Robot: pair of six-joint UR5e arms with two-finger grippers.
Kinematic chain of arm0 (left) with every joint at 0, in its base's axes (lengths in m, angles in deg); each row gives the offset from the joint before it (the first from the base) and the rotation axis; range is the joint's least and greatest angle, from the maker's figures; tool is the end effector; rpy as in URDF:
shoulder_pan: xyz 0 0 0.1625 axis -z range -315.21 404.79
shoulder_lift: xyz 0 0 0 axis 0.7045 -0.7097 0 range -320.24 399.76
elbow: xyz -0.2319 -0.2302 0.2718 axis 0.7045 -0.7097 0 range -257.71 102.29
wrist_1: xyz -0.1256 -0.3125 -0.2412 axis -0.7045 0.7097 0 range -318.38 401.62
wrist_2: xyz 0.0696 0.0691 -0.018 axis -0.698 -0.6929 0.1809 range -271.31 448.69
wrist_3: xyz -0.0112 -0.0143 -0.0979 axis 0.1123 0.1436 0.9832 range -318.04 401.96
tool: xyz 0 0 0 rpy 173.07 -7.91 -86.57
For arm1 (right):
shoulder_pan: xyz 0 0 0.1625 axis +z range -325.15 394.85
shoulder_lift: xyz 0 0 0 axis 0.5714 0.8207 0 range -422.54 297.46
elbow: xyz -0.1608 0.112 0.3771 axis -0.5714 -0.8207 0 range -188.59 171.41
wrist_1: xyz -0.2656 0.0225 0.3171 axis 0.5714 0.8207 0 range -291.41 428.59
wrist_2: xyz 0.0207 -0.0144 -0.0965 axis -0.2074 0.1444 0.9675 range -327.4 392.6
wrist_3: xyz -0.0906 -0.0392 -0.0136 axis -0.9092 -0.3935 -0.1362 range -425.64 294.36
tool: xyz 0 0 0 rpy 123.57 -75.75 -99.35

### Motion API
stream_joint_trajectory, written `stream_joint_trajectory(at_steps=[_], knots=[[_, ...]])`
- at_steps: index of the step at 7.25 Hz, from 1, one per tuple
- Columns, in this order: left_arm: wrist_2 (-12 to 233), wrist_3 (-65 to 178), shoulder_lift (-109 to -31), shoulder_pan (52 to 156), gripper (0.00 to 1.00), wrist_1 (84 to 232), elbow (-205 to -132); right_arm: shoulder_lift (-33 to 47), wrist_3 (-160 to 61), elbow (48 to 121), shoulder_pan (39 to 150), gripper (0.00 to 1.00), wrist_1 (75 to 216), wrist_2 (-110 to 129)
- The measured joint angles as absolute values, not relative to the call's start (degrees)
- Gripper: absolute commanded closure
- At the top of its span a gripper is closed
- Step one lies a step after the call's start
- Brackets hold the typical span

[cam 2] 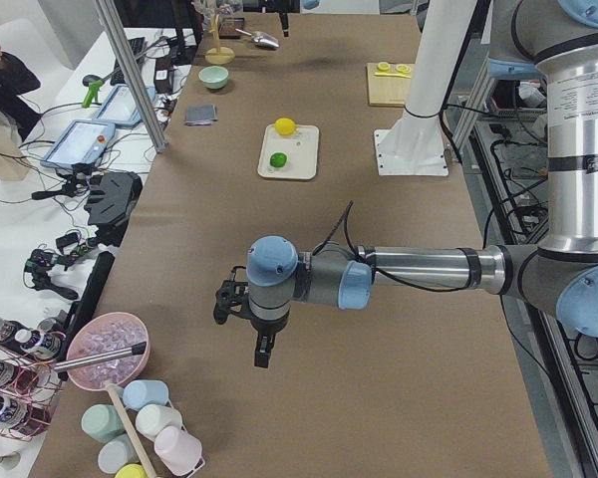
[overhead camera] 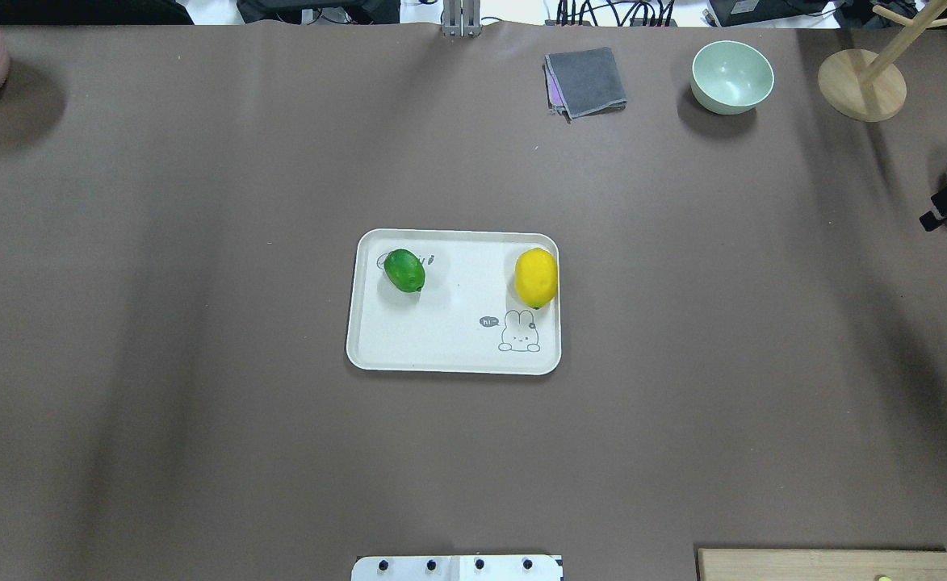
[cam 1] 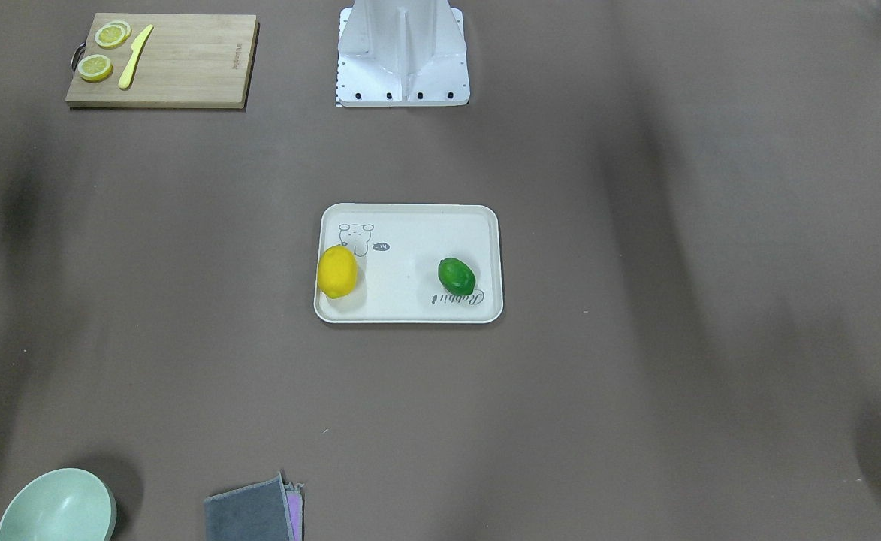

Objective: Place all lemons on tray

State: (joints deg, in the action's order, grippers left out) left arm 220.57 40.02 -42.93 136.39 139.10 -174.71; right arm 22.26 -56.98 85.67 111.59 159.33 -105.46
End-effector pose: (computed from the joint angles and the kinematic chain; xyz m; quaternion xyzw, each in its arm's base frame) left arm -0.0793 -0.4442 0.6474 0.0693 0.3547 0.0251 0.9321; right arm -0.0649 -0.5334 0.5719 -0.0091 -0.4118 -0.0674 0.9087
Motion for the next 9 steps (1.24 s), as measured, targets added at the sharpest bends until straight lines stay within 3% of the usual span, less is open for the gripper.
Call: stream_joint_trajectory(at_steps=[4,9], knots=[[221.7,41.1,-43.2,136.6,0.02,140.7,-173.5,22.5,-56.9,83.4,121.4,0.00,163.5,-102.3],[223.4,41.2,-43.0,136.6,0.02,141.3,-173.3,22.5,-56.3,82.9,123.6,0.00,164.1,-102.5]])
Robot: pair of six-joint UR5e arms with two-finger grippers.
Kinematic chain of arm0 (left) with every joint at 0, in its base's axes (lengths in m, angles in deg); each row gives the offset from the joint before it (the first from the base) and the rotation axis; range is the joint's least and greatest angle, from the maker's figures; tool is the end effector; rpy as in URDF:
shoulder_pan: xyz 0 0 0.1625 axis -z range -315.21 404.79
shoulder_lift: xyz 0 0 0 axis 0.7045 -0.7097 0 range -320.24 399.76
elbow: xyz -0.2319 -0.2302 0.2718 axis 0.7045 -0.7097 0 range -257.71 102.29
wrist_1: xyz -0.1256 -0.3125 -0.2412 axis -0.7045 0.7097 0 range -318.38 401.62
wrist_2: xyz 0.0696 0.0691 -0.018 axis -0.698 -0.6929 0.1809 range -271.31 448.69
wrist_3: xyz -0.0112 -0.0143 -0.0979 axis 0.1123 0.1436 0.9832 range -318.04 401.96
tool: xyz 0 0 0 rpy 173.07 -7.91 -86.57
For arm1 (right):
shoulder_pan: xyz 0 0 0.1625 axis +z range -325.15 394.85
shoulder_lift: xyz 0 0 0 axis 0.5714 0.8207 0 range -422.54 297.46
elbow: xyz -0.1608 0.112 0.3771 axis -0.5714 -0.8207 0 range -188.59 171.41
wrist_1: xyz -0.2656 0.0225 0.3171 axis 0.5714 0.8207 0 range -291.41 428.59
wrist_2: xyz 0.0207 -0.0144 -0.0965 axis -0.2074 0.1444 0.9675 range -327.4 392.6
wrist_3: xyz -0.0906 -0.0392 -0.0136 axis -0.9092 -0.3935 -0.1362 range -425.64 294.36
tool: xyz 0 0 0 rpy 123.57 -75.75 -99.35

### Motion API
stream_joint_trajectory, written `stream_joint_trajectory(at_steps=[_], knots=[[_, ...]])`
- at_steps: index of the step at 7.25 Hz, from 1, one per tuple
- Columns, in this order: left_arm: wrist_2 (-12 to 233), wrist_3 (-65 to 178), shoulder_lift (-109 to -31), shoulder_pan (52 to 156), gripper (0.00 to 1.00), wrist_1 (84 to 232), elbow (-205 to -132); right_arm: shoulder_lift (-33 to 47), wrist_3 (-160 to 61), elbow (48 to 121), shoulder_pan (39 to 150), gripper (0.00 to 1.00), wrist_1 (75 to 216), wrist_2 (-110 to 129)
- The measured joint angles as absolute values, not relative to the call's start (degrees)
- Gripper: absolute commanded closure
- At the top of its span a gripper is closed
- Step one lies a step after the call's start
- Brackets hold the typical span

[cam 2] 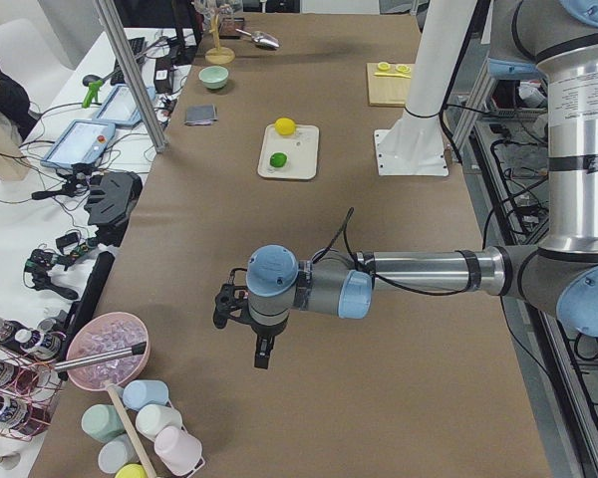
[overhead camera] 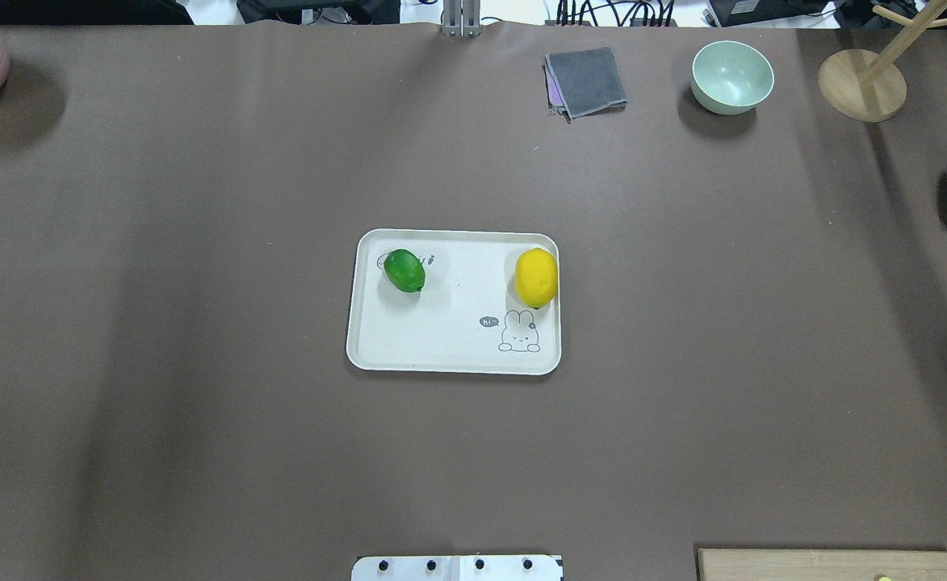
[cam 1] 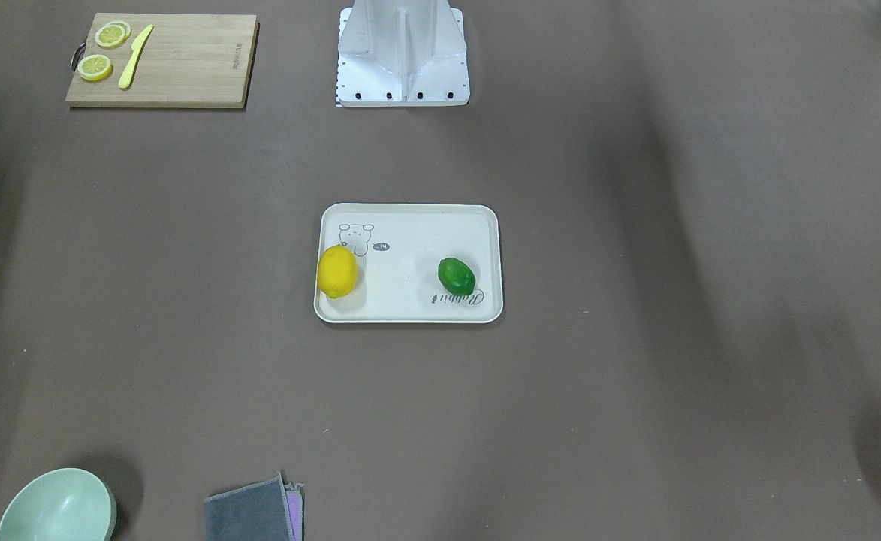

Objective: Place all lemons on tray

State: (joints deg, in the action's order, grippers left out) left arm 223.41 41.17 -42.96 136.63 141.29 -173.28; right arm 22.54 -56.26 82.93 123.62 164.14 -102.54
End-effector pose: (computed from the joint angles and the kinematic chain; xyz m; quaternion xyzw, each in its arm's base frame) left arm -0.0776 -0.4444 0.6521 0.0728 0.3779 0.0179 0.9228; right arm 0.0513 -0.5282 0.6106 -0.0284 -0.3828 0.0627 0.9213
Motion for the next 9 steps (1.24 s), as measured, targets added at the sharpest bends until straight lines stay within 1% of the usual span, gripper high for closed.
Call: stream_joint_trajectory(at_steps=[9], knots=[[223.4,41.2,-43.0,136.6,0.02,141.3,-173.4,22.1,-56.2,83.2,124.9,0.00,166.5,-102.9]])
